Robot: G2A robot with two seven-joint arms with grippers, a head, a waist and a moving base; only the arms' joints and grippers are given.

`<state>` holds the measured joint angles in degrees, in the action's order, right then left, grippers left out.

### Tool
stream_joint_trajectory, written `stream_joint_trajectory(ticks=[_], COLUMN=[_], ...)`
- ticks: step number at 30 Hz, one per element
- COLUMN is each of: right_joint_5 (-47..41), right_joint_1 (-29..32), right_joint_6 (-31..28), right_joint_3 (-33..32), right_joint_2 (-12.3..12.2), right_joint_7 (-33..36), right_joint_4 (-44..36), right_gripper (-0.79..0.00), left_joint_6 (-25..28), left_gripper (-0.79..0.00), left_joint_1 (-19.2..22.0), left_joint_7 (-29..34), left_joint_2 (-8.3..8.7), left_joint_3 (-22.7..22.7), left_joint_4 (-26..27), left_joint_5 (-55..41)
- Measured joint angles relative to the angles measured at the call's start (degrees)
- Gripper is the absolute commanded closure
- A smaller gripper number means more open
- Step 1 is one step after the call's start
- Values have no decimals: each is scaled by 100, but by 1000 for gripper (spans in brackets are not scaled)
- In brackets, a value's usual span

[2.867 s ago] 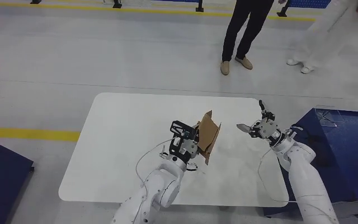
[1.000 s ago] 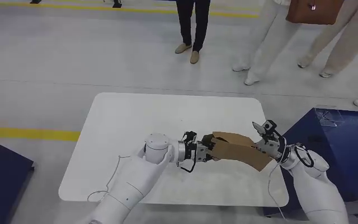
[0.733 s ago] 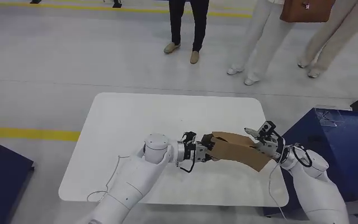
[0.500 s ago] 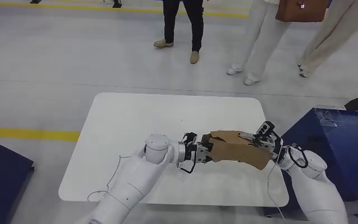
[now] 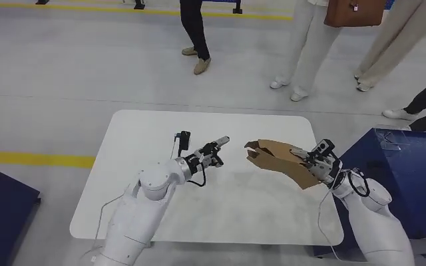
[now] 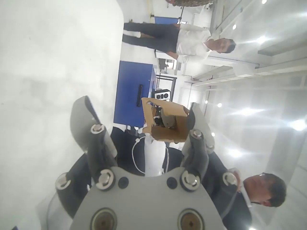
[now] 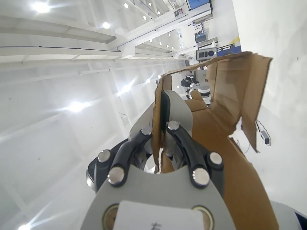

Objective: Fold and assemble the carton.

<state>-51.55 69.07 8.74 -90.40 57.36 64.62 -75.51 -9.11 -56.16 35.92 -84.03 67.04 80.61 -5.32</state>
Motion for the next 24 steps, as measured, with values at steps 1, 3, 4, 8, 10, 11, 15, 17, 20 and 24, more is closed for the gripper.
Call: stream_joint_trajectory(ticks=[1, 3, 4, 8, 10, 11, 15, 17, 20, 24], right_joint_5=[0, 12, 4, 42, -41, -94, -313, -372, -409, -363], right_joint_1=[5, 13, 24, 99, 144, 174, 298, 351, 384, 406], right_joint_6=[-79, -345, -492, -1347, -1675, -1886, -2392, -2406, -2165, -2053], right_joint_3=[-24, -86, -113, -227, -254, -281, -337, -347, -343, -343], right_joint_2=[-3, -8, -7, 5, 22, 33, 67, 71, 67, 64], right_joint_7=[35, 168, 233, 397, 414, 402, 428, 503, 585, 604], right_joint_4=[-13, -59, -75, -172, -213, -238, -344, -385, -422, -447], right_gripper=[0, 0, 0, 0, 0, 0, 0, 0, 0, 0], left_joint_6=[83, 218, 307, 647, 727, 761, 718, 691, 686, 634], left_gripper=[-785, -785, -785, -785, -785, -785, -785, -785, -785, -785], left_joint_1=[-145, -414, -504, -768, -812, -829, -766, -674, -534, -464], left_joint_7=[0, -38, -67, -205, -293, -371, -499, -574, -756, -976], left_joint_2=[38, 103, 123, 172, 174, 171, 133, 103, 62, 32], left_joint_3=[45, 74, 50, -239, -393, -497, -837, -969, -1103, -1139], left_joint_4=[271, 819, 1025, 1613, 1715, 1750, 1729, 1646, 1550, 1533], left_joint_5=[211, 696, 903, 1838, 2140, 2302, 2553, 2526, 2542, 2478])
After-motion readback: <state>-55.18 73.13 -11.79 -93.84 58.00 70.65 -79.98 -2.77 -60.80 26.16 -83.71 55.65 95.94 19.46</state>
